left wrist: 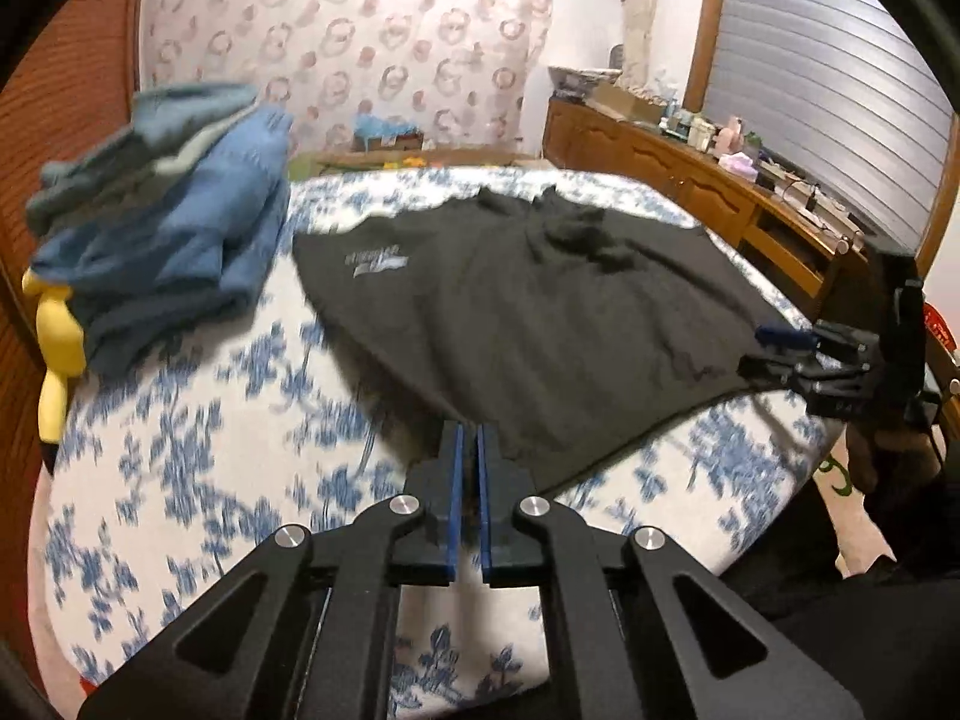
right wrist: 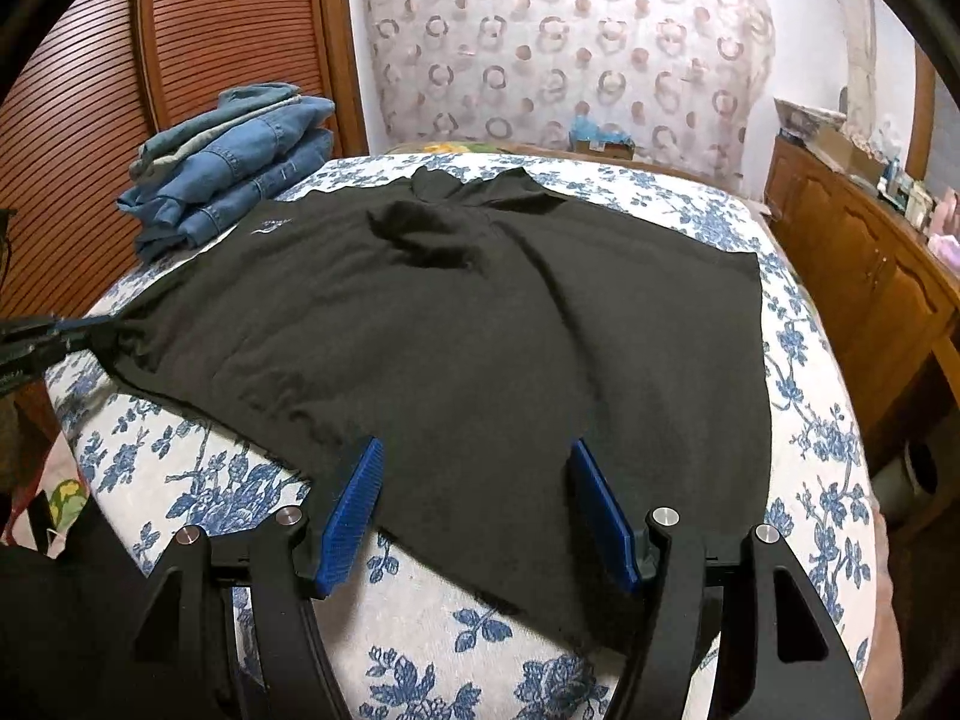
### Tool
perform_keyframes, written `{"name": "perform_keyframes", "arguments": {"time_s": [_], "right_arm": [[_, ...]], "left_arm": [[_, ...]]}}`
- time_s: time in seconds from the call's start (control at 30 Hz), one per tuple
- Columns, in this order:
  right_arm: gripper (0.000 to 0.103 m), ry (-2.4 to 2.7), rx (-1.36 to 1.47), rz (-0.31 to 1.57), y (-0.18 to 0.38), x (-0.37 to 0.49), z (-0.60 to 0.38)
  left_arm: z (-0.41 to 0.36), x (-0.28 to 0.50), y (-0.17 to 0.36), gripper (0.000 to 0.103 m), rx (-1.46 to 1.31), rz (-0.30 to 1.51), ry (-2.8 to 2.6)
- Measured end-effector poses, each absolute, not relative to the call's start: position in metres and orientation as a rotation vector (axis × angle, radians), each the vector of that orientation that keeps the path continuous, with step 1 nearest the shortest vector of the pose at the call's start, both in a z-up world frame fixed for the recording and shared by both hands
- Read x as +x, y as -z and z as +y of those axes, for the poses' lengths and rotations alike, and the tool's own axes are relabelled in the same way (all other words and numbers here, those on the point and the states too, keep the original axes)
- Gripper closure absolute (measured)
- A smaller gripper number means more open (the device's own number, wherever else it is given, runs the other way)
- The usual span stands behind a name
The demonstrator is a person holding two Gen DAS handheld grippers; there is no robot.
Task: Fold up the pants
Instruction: 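Grasp the side edge of the black shirt with the left tool, then lift the shirt side with the left tool, fold it inward, release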
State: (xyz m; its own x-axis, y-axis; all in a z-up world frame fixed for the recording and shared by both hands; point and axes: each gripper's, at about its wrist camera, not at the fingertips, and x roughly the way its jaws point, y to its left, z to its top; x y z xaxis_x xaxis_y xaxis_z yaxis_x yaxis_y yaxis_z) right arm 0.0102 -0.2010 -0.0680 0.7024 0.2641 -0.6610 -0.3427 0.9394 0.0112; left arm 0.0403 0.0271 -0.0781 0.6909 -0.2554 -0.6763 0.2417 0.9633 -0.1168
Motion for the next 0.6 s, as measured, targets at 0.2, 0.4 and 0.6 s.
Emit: {"name": "perform_keyframes", "arguments": {"time_s": [0.2,0.4,0.6], "right_arm": [[0.036,-0.336,-0.095,0.715,0.070,0.007,-0.206],[0.036,-0.326,-0.056,0.707,0.069,0.005,-0.219],[0.036,-0.301,-0.038,0.690,0.066,-0.001,-0.237]], "left_arm": [[0.019,0.050,0.057,0.098,-0.010,0.720,0.310],[-0.003,0.066,0.044,0.098,0.016,0.700,0.365],[-0.037,0.086,0.026,0.098,0.045,0.682,0.447]]}}
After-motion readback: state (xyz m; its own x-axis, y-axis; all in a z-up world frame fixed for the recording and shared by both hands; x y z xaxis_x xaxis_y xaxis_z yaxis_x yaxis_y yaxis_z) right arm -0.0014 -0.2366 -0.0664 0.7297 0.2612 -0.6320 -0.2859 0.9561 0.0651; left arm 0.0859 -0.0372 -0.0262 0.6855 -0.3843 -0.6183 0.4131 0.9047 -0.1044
